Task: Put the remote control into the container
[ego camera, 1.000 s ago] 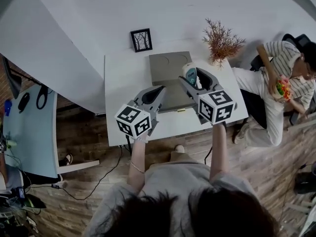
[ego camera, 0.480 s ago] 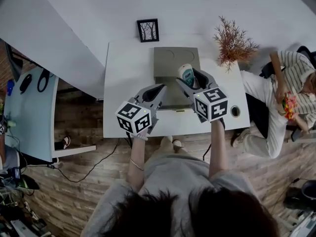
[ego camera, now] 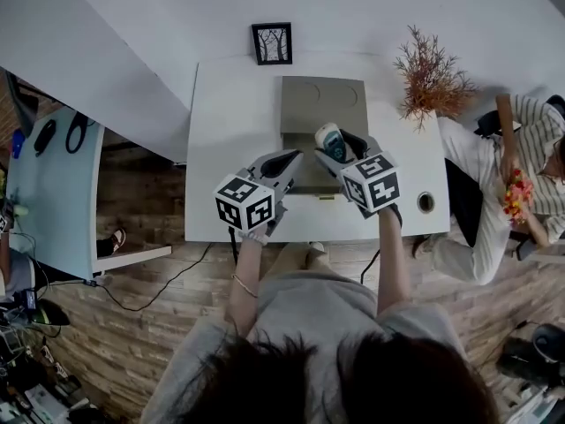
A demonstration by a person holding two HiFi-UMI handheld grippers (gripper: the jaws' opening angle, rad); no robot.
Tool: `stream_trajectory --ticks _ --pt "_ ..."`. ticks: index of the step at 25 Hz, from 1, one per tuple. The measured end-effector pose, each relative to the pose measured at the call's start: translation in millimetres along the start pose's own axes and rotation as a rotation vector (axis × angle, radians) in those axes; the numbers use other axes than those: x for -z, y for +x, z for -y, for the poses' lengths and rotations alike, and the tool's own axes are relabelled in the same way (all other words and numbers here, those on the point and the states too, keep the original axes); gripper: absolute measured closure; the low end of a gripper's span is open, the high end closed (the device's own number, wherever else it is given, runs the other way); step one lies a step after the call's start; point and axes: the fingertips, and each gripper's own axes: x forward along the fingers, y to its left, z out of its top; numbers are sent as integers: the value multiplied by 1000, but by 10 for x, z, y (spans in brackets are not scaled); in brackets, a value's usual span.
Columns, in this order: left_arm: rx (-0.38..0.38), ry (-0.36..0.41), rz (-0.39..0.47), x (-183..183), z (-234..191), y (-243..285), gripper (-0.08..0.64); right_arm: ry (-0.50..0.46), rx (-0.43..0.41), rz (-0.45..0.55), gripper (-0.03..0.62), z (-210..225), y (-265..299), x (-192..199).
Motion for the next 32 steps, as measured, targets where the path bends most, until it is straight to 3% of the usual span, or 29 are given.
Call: stream_trajectory --ticks 11,21,32 --pt "-27 -105 -53 369 -245 128 557 -57 -94 -204 310 -15 446 489" --pt "-31 -148 -94 558 -318 176 557 -111 -137 -353 310 -48 678 832" --pt "-52 -170 -100 615 -382 164 557 -155 -149 -442 310 -27 833 1045"
